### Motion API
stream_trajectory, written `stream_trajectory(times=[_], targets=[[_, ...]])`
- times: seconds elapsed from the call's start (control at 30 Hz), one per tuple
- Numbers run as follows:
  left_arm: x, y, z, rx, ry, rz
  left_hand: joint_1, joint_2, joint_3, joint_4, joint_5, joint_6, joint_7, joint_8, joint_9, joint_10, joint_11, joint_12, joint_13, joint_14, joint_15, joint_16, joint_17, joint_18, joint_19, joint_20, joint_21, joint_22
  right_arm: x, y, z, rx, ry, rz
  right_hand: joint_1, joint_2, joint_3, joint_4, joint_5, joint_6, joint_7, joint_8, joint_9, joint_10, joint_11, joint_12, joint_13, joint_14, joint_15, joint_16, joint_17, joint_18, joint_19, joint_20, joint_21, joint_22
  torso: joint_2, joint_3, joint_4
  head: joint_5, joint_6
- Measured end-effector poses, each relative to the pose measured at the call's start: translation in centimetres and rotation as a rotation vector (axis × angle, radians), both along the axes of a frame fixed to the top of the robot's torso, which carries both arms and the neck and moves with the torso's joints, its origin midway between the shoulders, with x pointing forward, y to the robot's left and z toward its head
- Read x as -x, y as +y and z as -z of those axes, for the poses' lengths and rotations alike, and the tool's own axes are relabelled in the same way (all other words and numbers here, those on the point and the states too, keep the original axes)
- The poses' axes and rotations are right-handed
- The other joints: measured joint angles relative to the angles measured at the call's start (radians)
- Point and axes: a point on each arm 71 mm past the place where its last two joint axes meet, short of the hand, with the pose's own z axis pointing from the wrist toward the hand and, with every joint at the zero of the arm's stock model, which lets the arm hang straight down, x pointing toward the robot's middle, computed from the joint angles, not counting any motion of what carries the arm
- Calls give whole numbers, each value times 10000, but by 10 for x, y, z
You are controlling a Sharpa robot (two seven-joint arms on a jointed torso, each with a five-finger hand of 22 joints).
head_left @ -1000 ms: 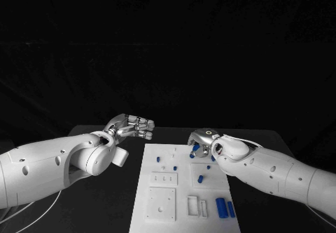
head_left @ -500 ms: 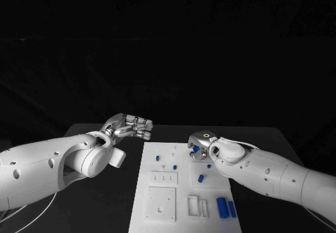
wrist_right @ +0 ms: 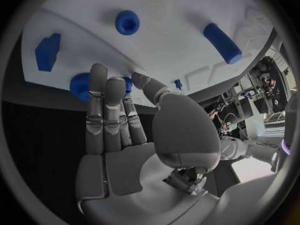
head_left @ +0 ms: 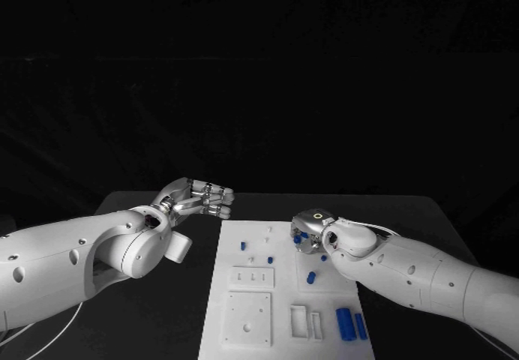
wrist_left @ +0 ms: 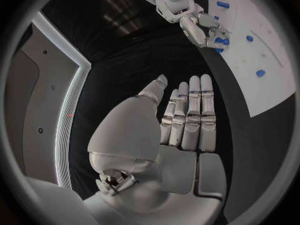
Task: Assemble the parts on the task board
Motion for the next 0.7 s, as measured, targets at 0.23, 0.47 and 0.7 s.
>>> stream_trajectory(times=[0.23, 0.47, 0.7], targets=[[0, 1, -1, -32, -36, -13, -41, -41, 0, 0, 0, 3, 2, 0, 0, 0, 0, 0, 0, 0, 0, 0, -1, 1, 0, 0, 0, -16, -1, 1, -5, -68, -150, -48, -22, 22, 782, 21, -373, 197, 0, 0, 0, 259, -82, 12, 17, -28, -27, 58, 15, -10, 37, -35, 0, 423, 102, 19, 9, -14, 53], [-3, 2, -2, -83, -67, -56, -40, -40, 0, 0, 0, 4, 4, 0, -1, -36, 36, 0, 0, 0, 0, 0, -2, 0, 0, 0, 0, -27, 0, 3, -9, -201, -387, -129, -56, 65, 1183, 61, -723, 489, -69, 0, 19, 604, -162, 11, 8, -51, -50, 107, 43, -61, -2, -74, 60, 712, 212, 38, 7, -21, 148], [-4, 2, -1, -112, -74, -74, -40, -40, 0, 0, 0, 5, 4, 0, -1, -37, 36, 0, -1, 0, 0, 0, -2, 1, 0, 0, 0, -43, 1, 4, -12, -365, -679, -188, 96, 214, 1527, -64, -1167, 941, -161, -5, 58, 1044, -212, -9, 4, -36, -149, 187, 56, -218, -39, -184, 247, 1100, 301, 58, 13, -33, 216]])
